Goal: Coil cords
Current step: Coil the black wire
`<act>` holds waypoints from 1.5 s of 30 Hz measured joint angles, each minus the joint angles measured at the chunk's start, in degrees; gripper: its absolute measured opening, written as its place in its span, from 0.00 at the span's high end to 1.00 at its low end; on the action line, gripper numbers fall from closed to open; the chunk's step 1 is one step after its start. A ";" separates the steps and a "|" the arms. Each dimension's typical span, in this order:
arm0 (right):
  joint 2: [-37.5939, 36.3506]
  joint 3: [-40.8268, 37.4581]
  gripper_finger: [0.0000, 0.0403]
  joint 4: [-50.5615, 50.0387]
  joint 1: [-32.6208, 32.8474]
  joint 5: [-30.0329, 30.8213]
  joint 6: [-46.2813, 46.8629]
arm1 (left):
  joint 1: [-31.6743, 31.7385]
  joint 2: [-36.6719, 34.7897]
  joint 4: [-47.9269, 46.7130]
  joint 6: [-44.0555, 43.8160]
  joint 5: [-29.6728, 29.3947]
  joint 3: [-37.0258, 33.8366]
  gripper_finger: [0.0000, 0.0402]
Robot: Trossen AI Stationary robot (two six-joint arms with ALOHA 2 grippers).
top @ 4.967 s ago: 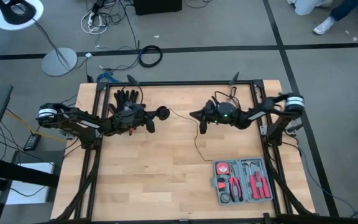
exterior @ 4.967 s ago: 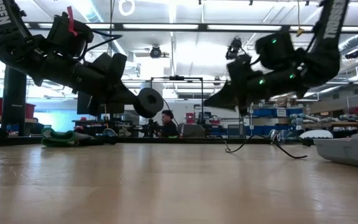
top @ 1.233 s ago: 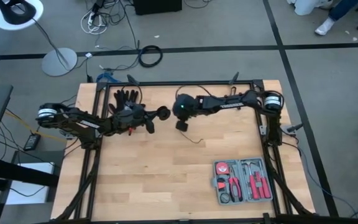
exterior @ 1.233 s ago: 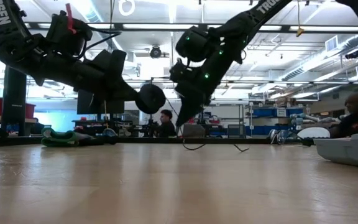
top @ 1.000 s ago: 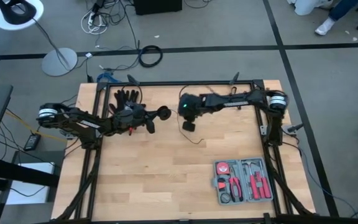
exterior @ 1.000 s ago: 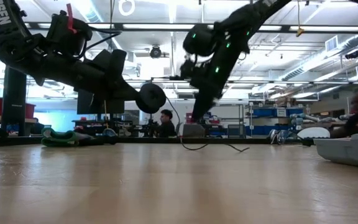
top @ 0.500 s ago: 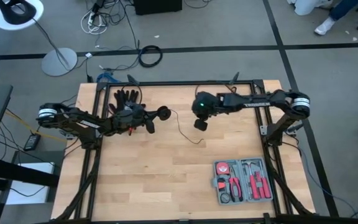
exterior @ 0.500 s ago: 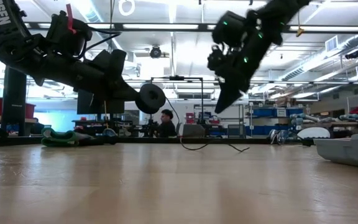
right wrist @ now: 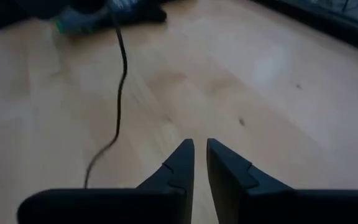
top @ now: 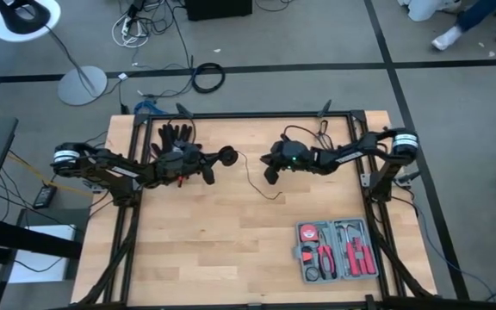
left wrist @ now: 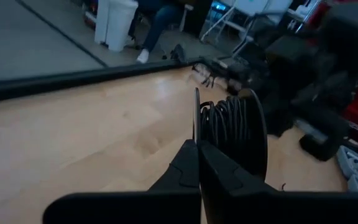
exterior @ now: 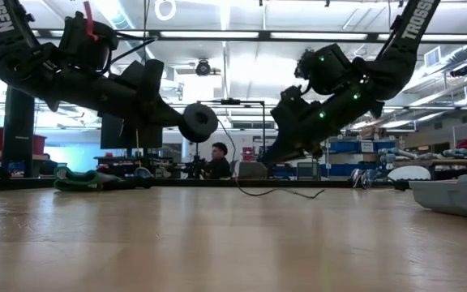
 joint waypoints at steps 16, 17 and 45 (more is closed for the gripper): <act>0.43 0.63 0.86 2.37 1.50 0.07 -2.71 | 0.02 0.00 1.89 1.51 0.13 0.04 1.00; 0.43 0.63 0.85 2.36 1.89 0.09 -3.94 | 0.02 0.00 1.90 1.53 0.12 0.03 1.00; 8.87 4.52 0.68 6.61 5.93 -4.39 0.93 | 0.02 0.00 4.12 2.67 -1.39 0.02 1.00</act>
